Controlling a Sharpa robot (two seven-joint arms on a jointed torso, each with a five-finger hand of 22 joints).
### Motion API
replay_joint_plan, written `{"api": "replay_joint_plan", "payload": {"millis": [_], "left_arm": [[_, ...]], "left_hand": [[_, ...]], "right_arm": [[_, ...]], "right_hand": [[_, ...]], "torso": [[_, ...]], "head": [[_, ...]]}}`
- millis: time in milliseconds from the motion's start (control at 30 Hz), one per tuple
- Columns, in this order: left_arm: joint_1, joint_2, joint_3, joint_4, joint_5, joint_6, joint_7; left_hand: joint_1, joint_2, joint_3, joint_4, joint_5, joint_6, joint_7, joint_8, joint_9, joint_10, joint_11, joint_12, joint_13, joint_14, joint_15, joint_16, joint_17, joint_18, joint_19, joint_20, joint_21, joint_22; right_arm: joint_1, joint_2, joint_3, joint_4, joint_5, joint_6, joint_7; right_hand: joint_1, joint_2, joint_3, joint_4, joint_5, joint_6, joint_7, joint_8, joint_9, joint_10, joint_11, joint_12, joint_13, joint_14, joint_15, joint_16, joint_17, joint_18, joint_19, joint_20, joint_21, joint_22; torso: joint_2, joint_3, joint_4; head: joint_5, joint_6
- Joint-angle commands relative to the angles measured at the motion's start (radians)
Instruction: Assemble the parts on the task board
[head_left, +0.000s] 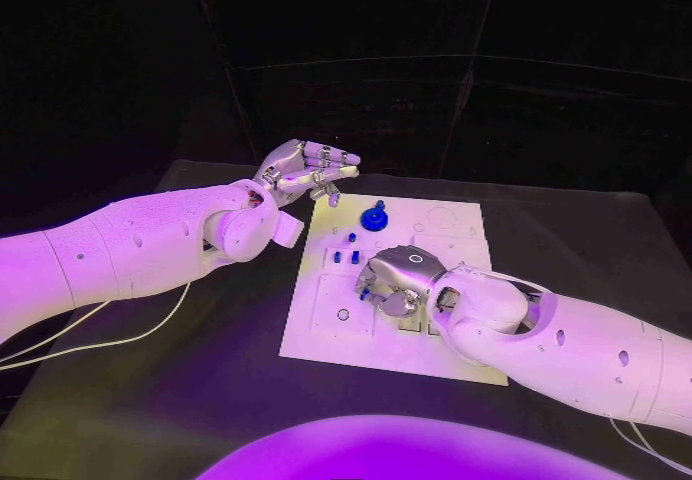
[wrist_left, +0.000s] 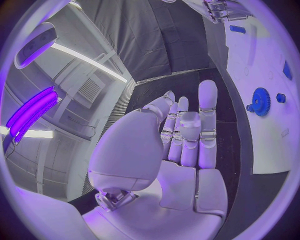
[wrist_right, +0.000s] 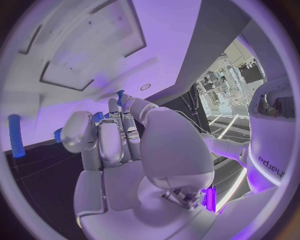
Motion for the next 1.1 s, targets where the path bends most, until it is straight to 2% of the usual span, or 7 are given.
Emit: {"api": "replay_joint_plan", "payload": {"millis": [33,233,433,667,1100], "left_arm": [[0.001,0.001,0.001,0.002,0.005,0.015,0.001],[0.002,0.0,0.001,0.002,0.005,0.016,-0.001],[0.002,0.0,0.001,0.001,0.005,0.018,-0.003],[0.002,0.0,0.001,-0.001,0.005,0.02,-0.006],[0.001,0.003,0.001,-0.006,0.005,0.025,-0.01]], "left_hand": [[0.011,0.001,0.0,-0.007,0.005,-0.004,-0.001,0.002,-0.001,-0.007,0.001,0.006,0.002,-0.003,-0.001,0.0,-0.001,0.011,0.005,0.001,-0.006,-0.001],[0.01,0.001,0.0,-0.007,0.005,-0.005,-0.001,0.002,-0.001,-0.007,0.002,0.006,0.002,-0.003,-0.001,-0.001,-0.002,0.011,0.005,0.001,-0.008,-0.002],[0.01,0.001,0.0,-0.007,0.005,-0.005,-0.001,0.002,-0.001,-0.007,0.002,0.006,0.002,-0.003,-0.001,-0.001,-0.002,0.011,0.005,0.001,-0.008,-0.002],[0.01,0.001,-0.001,-0.007,0.005,-0.005,-0.001,0.002,-0.001,-0.008,0.002,0.006,0.002,-0.004,-0.001,-0.001,-0.003,0.011,0.004,0.002,-0.009,-0.003],[0.01,0.001,-0.001,-0.007,0.005,-0.005,-0.001,0.002,-0.001,-0.008,0.002,0.006,0.002,-0.004,-0.001,-0.001,-0.003,0.011,0.004,0.002,-0.009,-0.003]], "right_arm": [[-0.002,0.002,-0.002,-0.004,-0.016,0.014,-0.018],[-0.002,0.003,-0.003,-0.007,-0.005,-0.013,-0.009],[-0.002,0.0,-0.003,-0.004,0.009,-0.036,0.004],[-0.002,-0.006,-0.003,0.006,0.021,-0.059,0.013],[-0.002,-0.019,-0.003,0.033,0.037,-0.076,0.015]], "right_hand": [[-0.016,-0.014,-0.007,0.005,0.0,-0.033,0.008,-0.019,-0.009,-0.035,0.007,-0.02,-0.011,0.03,0.012,-0.001,-0.003,-0.013,-0.009,0.009,-0.007,-0.008],[-0.049,-0.045,-0.042,0.016,0.009,-0.077,0.024,-0.033,-0.021,-0.113,0.03,-0.051,-0.033,0.017,0.029,-0.03,-0.051,-0.001,-0.044,0.027,-0.05,-0.075],[-0.051,-0.05,-0.055,0.018,0.01,-0.085,0.026,-0.032,-0.022,-0.122,0.032,-0.049,-0.035,0.014,0.031,-0.033,-0.058,0.001,-0.048,0.03,-0.056,-0.083],[-0.045,-0.041,-0.067,0.019,0.013,-0.084,0.023,-0.029,-0.022,-0.1,0.027,-0.026,-0.032,0.016,0.028,-0.03,-0.058,0.0,-0.042,0.03,-0.051,-0.074],[-0.034,-0.034,-0.072,0.018,0.017,-0.124,0.003,-0.034,-0.025,-0.019,0.002,0.018,-0.022,0.02,0.009,-0.023,-0.053,-0.006,-0.02,0.014,-0.029,-0.041]], "torso": [[0.0,-0.0001,0.0],[-0.001,0.0005,-0.0001],[-0.001,0.0008,-0.0009],[-0.001,0.0007,-0.0014],[0.0,0.001,-0.0012]], "head": [[0.0,0.001],[-0.001,0.001],[-0.001,0.001],[-0.002,0.003],[-0.004,0.001]]}}
